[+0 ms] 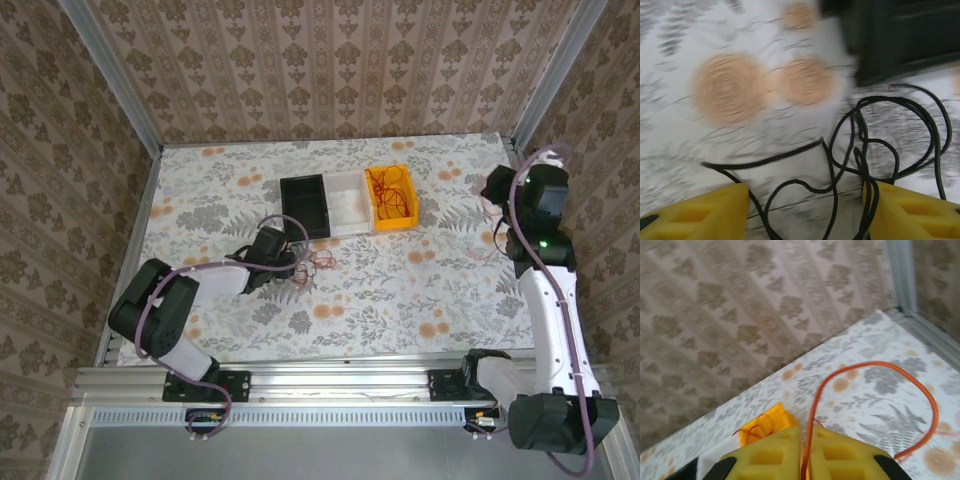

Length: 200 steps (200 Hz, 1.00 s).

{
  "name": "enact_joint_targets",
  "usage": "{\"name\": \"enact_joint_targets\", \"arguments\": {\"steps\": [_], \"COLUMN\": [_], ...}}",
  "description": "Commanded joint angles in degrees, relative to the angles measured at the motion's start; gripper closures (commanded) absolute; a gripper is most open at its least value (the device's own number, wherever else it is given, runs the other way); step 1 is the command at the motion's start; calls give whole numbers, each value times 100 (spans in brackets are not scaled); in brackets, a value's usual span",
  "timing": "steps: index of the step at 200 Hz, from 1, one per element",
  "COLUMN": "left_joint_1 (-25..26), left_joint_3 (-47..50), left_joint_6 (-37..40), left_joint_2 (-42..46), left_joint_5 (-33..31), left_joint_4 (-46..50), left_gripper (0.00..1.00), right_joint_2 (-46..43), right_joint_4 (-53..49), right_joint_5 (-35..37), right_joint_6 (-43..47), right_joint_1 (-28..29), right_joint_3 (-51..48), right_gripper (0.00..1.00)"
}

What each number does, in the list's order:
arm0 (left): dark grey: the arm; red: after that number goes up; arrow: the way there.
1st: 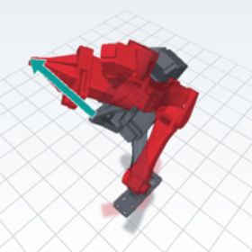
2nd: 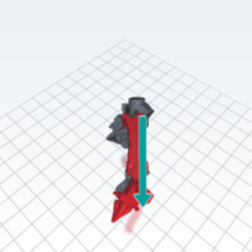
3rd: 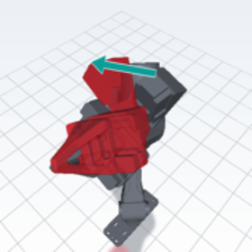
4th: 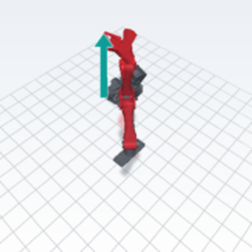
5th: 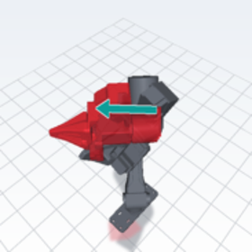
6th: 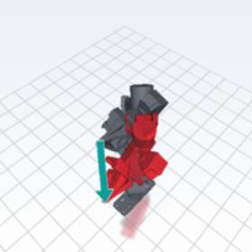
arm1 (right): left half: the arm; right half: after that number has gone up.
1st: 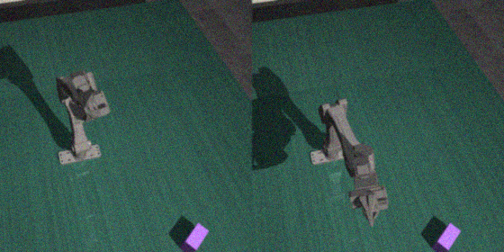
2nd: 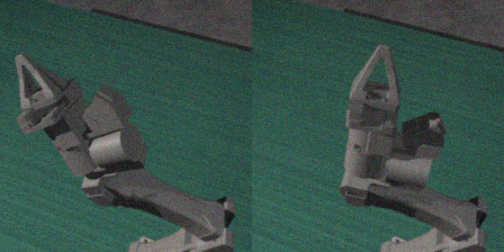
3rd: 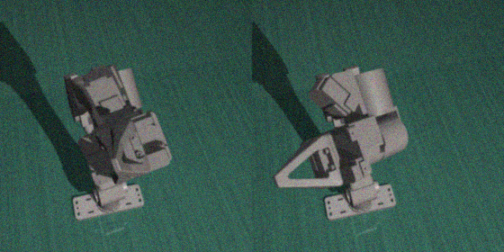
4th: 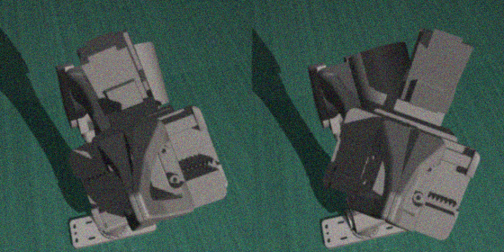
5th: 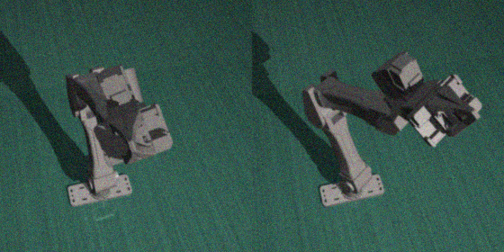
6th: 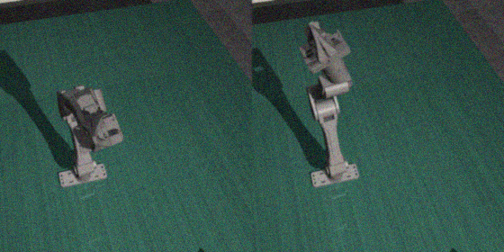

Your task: Untangle the cables

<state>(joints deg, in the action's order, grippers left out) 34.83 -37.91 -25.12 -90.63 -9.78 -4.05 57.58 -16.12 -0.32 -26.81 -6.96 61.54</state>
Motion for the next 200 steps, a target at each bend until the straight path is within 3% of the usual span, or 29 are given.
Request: {"name": "enact_joint_targets", "arguments": {"steps": [1, 25, 63, 92, 139, 176, 200], "left_joint_1": [218, 265, 279, 279, 296, 303, 329], "left_joint_3": [-336, -579, -759, -779, -705, -489, -375], "left_joint_6": [506, 635, 698, 639, 354, 257, 428], "left_joint_2": [-325, -620, -859, -844, -620, -342, -194], "left_joint_5": [561, 766, 844, 645, -12, -42, 138], "left_joint_4": [-230, -214, -315, -257, 103, 72, -87], "left_gripper": [41, 54, 100, 100, 100, 100, 100], "right_joint_2": [-125, 75, 937, 1900, 3444, 3966, 3778], "right_joint_4": [30, 93, 228, 368, 126, -287, -803], "right_joint_5": [357, 5, -1110, -1477, -1283, -1320, -836], "right_joint_6": [637, 825, 882, 634, 366, 481, 712], "right_joint_1": [588, 1120, 1805, 2030, 2253, 2261, 2224], "right_joint_3": [466, 974, 2291, 3383, 4744, 5029, 4481], "right_gripper": [89, 89, 89, 90, 89, 90, 90]}}
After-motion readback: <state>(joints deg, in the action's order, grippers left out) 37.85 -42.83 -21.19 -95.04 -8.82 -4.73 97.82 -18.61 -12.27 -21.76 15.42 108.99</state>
